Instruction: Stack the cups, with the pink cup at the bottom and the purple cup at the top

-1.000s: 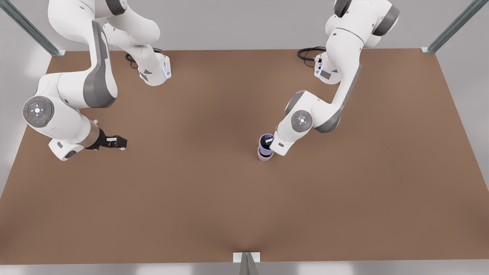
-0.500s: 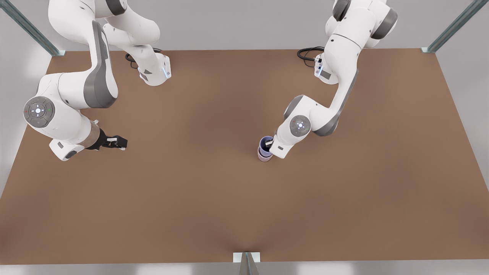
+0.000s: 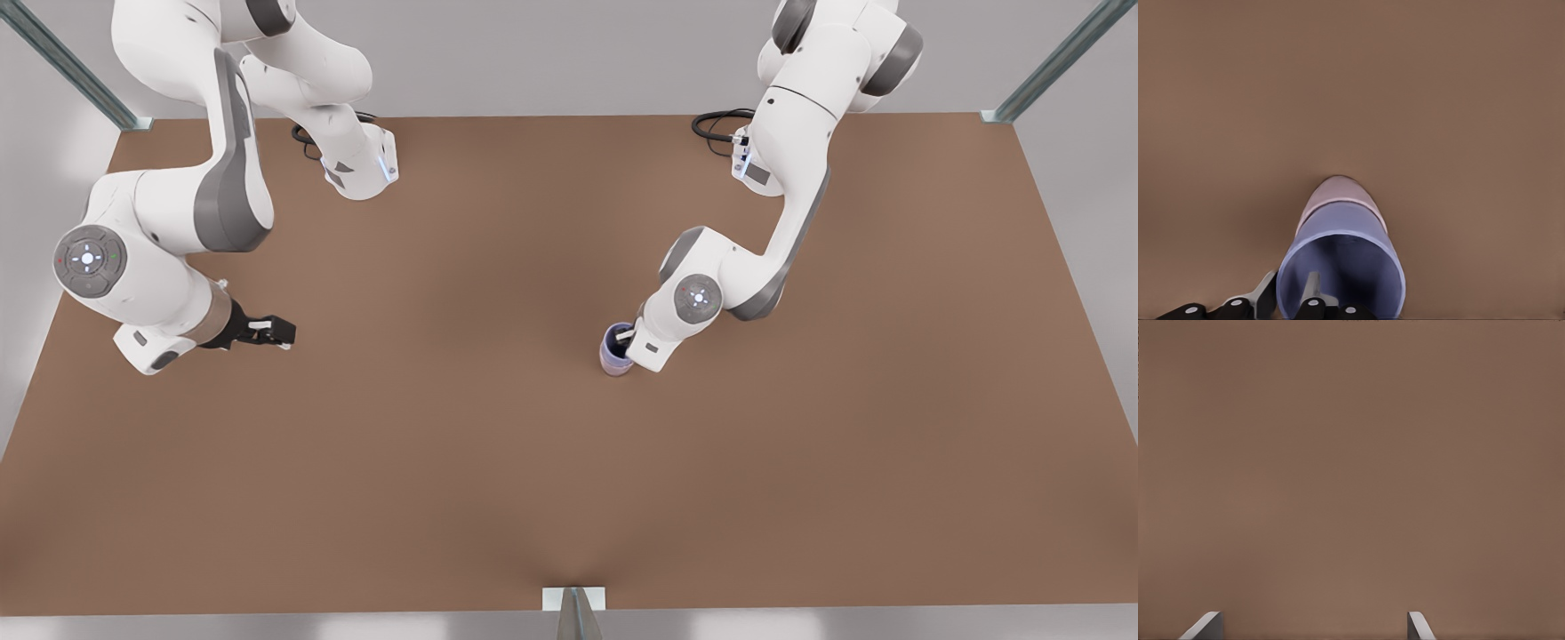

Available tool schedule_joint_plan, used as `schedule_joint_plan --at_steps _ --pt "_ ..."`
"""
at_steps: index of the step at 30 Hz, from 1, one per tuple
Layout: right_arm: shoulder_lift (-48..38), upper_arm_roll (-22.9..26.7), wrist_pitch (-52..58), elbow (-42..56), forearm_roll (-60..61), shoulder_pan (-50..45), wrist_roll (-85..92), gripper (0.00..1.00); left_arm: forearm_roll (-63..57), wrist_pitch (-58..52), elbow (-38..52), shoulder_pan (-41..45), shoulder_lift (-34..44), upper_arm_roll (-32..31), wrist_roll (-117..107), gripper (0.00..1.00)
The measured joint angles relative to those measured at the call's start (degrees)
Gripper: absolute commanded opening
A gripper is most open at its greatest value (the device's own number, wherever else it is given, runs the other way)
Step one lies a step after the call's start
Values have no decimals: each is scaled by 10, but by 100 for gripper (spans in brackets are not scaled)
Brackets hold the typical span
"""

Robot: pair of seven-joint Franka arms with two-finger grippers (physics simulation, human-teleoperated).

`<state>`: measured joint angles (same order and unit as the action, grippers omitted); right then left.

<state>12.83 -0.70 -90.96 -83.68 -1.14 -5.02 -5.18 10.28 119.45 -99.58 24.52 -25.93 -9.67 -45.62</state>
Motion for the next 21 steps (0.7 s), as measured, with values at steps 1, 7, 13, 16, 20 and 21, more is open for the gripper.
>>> schedule_joint_plan --at_steps 1,7,13,16,20,21 --pt "0 0 0 -1 0 0 0 100 1 -1 0 1 1 0 0 55" --pt "3 0 -2 1 0 0 1 100 5 -30 1 1 31 0 -13 100" --pt "3 0 -1 2 0 1 3 100 -14 -357 215 -25 92 216 438 100" --pt "3 0 -2 1 0 1 3 100 -70 -304 143 -130 165 129 526 100" --pt "3 0 -2 1 0 1 3 100 -124 -311 143 -140 159 130 525 100" --pt "4 0 -2 1 0 1 3 100 -130 -311 143 -140 158 130 525 100"
